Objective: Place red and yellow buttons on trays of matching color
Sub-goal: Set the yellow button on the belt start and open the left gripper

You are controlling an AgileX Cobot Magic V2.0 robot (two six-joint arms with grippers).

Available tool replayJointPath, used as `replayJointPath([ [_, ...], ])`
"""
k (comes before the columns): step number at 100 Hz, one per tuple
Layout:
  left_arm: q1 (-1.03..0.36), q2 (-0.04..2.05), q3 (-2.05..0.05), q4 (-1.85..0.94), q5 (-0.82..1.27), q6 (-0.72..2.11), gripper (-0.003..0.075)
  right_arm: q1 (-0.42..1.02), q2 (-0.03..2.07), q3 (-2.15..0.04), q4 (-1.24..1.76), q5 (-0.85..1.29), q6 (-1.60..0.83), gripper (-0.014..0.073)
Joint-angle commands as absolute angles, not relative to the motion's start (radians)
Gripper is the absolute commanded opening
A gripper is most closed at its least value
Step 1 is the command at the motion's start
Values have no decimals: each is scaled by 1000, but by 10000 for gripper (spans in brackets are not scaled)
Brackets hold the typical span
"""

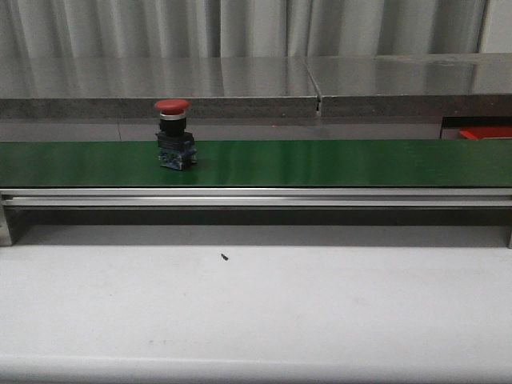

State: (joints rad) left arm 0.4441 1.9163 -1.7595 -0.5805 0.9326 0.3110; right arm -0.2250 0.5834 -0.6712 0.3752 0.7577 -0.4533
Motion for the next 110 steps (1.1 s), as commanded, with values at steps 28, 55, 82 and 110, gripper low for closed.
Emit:
replayJointPath([
  [28, 297, 1824, -1690, -645, 882, 348, -19, -224, 582, -697, 387, 702, -459, -67],
  [55, 271, 1824, -1624, -641, 831, 375, -19, -224, 582, -697, 387, 702, -459, -67],
  [82, 271, 1835, -1596, -623, 818, 375, -18, -224, 582, -697, 387, 702, -459, -67],
  [110, 271, 1849, -1596, -619, 826, 375, -18, -224, 582, -697, 387, 702, -459, -67],
])
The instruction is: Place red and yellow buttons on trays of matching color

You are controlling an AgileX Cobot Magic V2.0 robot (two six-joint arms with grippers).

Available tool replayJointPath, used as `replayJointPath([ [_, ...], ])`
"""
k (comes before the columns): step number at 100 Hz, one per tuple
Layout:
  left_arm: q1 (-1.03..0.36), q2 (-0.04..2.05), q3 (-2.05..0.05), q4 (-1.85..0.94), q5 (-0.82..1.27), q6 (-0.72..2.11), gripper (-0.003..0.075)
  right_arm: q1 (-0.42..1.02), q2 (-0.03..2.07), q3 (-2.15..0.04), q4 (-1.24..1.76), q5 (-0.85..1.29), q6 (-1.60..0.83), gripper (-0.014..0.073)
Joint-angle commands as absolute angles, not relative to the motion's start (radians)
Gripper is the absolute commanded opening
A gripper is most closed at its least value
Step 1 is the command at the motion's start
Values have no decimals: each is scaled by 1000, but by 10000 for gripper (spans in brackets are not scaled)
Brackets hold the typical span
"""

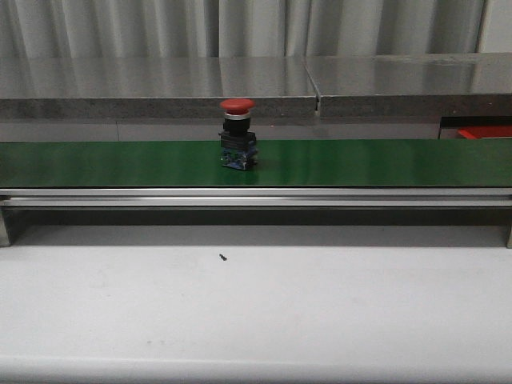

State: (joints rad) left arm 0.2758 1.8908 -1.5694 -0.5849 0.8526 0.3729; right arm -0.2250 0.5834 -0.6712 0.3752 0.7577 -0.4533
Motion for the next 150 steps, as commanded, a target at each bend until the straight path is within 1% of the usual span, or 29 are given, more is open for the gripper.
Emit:
replayJointPath([
  [1, 271, 1852, -1594, -619, 826, 375, -18, -224, 582, -697, 387, 702, -459, -67],
  [16, 271, 1873, -1592, -619, 832, 375, -13, -224, 582, -697, 387, 702, -459, -67],
  [21, 271, 1873, -1590, -619, 832, 375, 8, -224, 582, -697, 387, 702, -459, -67],
  [25, 271, 1873, -1590, -619, 832, 375, 48, -224, 582, -697, 387, 702, -459, -67],
  [28, 271, 1873, -1590, -619, 832, 375, 86, -224, 582, -697, 387, 702, -459, -67],
  [35, 271, 1873, -1590, -619, 839, 377, 220, -224, 582, -697, 387, 702, -459, -67],
  [38, 271, 1873, -1590, -619, 843, 377, 304, -224, 582, -697, 387, 702, -459, -67],
  [39, 271, 1873, -1590, -619, 843, 377, 321, -224, 582, -697, 387, 702, -459, -67],
  [40, 271, 1873, -1590, -619, 843, 377, 356, -224, 582, -697, 387, 702, -459, -67],
  [42, 271, 1873, -1590, -619, 843, 377, 391, -224, 582, -697, 387, 702, -459, -67],
  [43, 271, 1873, -1590, -619, 843, 377, 424, -224, 582, -697, 387, 702, -459, -67],
  [47, 271, 1873, -1590, -619, 843, 377, 516, -224, 582, -697, 387, 702, -459, -67],
  [54, 271, 1873, -1590, -619, 843, 377, 626, -224, 582, -697, 387, 702, -459, -67],
  [59, 271, 1873, -1590, -619, 843, 377, 668, -224, 582, -697, 387, 702, -459, -67],
  [62, 271, 1871, -1590, -619, 845, 377, 678, -224, 582, -697, 387, 702, -459, -67],
  [78, 271, 1861, -1590, -641, 849, 377, 672, -224, 582, -697, 387, 702, -459, -67],
  [101, 271, 1806, -1607, -763, 837, 458, 672, -224, 582, -697, 387, 702, -459, -67],
  [120, 271, 1760, -1674, -838, 898, 498, 672, -224, 582, -697, 387, 702, -459, -67],
  [139, 271, 1657, -1671, -884, 900, 592, 672, -224, 582, -697, 387, 702, -459, -67],
  [150, 271, 1573, -1624, -893, 875, 645, 672, -224, 582, -697, 387, 702, -459, -67],
])
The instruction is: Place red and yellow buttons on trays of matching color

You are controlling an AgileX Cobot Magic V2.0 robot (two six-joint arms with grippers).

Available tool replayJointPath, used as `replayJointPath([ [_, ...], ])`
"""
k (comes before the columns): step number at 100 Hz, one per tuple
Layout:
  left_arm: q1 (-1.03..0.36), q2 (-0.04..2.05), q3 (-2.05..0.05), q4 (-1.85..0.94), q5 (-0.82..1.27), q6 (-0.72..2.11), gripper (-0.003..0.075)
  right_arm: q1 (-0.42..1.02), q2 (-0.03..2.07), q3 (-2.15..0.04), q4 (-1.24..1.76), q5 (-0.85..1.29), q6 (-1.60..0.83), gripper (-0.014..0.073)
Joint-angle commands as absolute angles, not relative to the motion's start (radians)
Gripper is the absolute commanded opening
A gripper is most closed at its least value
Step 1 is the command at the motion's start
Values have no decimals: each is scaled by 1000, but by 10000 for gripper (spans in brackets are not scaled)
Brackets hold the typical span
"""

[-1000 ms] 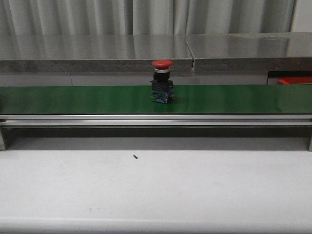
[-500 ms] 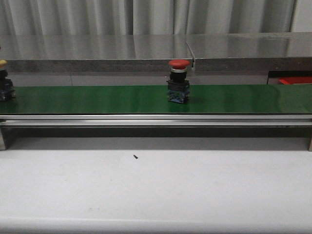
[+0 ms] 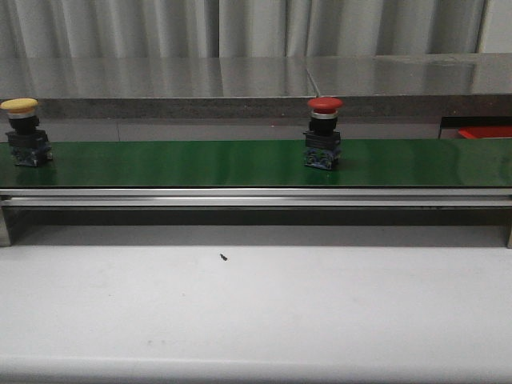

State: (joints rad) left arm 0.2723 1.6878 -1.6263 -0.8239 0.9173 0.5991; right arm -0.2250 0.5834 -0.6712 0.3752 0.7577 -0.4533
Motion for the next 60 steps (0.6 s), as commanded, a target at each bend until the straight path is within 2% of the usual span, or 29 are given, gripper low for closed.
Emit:
replayJointPath([
  [1, 271, 1560, -1609, -895, 873, 648, 672, -224, 582, -697, 387, 702, -459, -67],
  [36, 267, 1155, -1188, -1015, 604, 857, 666, -224, 582, -697, 387, 702, -459, -67],
  [60, 136, 988, -928, -1009, 489, 871, 562, -224, 582, -697, 387, 702, -459, -67],
])
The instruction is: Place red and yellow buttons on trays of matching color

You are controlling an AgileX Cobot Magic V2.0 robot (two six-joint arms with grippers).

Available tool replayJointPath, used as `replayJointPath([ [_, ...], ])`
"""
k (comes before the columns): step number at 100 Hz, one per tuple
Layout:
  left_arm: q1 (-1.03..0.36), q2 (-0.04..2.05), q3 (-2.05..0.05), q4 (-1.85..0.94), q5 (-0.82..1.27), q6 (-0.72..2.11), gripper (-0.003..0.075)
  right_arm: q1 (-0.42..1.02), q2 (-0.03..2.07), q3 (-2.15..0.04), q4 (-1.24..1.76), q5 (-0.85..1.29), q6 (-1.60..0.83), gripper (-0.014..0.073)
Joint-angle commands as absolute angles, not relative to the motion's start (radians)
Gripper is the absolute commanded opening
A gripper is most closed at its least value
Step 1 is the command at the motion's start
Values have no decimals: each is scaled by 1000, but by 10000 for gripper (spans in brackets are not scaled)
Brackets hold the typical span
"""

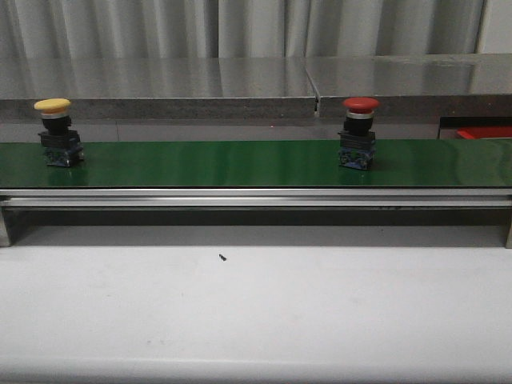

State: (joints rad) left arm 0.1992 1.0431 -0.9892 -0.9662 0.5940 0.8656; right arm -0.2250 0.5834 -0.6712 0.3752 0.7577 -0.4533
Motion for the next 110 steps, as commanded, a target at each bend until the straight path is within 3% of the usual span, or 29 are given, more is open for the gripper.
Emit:
replayJointPath([
  [1, 130, 983, -920, -1007, 480, 871, 557, -224, 582, -697, 387, 702, -459, -67],
  [21, 13, 783, -711, -958, 249, 869, 547, -224, 582, -697, 387, 702, -459, -67],
  [35, 13, 656, -617, -963, 240, 863, 521, -224, 582, -697, 387, 702, -459, -67],
  [49, 13, 577, -551, -963, 249, 863, 328, -224, 582, -697, 387, 702, -459, -67],
  [66, 13, 537, -514, -963, 254, 863, -21, -224, 582, -697, 387, 702, -459, -67],
  [110, -15, 537, -512, -963, 254, 863, -19, -224, 582, -697, 395, 650, -459, -67],
])
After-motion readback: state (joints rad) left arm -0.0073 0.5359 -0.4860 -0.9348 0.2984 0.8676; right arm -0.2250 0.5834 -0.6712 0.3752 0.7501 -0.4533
